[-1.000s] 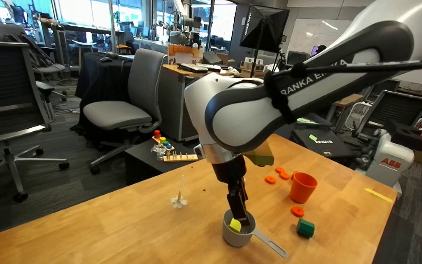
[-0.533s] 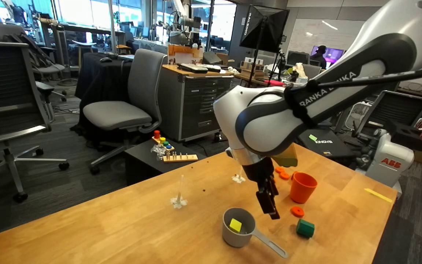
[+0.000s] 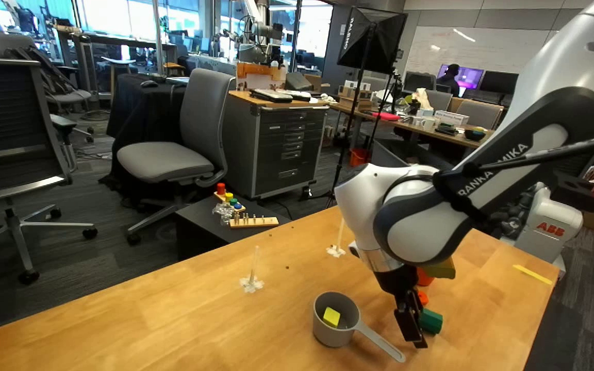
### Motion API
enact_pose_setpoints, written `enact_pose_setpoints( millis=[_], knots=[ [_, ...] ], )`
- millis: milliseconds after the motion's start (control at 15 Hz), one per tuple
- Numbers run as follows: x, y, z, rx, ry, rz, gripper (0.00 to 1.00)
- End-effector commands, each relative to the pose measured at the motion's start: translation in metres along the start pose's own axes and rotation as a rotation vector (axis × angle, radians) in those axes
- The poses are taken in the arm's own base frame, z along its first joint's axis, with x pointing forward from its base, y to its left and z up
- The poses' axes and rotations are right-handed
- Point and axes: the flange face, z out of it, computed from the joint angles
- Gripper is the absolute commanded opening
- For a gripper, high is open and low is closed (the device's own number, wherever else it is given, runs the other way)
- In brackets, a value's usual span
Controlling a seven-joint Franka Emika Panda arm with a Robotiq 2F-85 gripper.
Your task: Pick up the yellow, green and orange objects and put them in the pot
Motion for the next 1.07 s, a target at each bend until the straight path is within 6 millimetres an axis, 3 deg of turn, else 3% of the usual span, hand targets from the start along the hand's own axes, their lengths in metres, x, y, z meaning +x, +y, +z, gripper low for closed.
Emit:
enact_pose_setpoints(
  millis=[0, 133, 200, 267, 733, 1000],
  knots=[
    [-0.026, 0.002, 0.015, 0.009, 0.021, 0.021, 1.00],
    [-0.033, 0.006, 0.019, 0.008, 0.033, 0.027, 1.00],
    [-0.036, 0.008, 0.021, 0.005, 0.037, 0.031, 0.75],
    [-0.039, 0.010, 0.023, 0.006, 0.042, 0.032, 0.74],
    [-0.050, 0.016, 0.018, 0.005, 0.063, 0.045, 0.20],
    [-0.045, 0.013, 0.004, -0.012, 0.076, 0.028, 0.17]
  ],
)
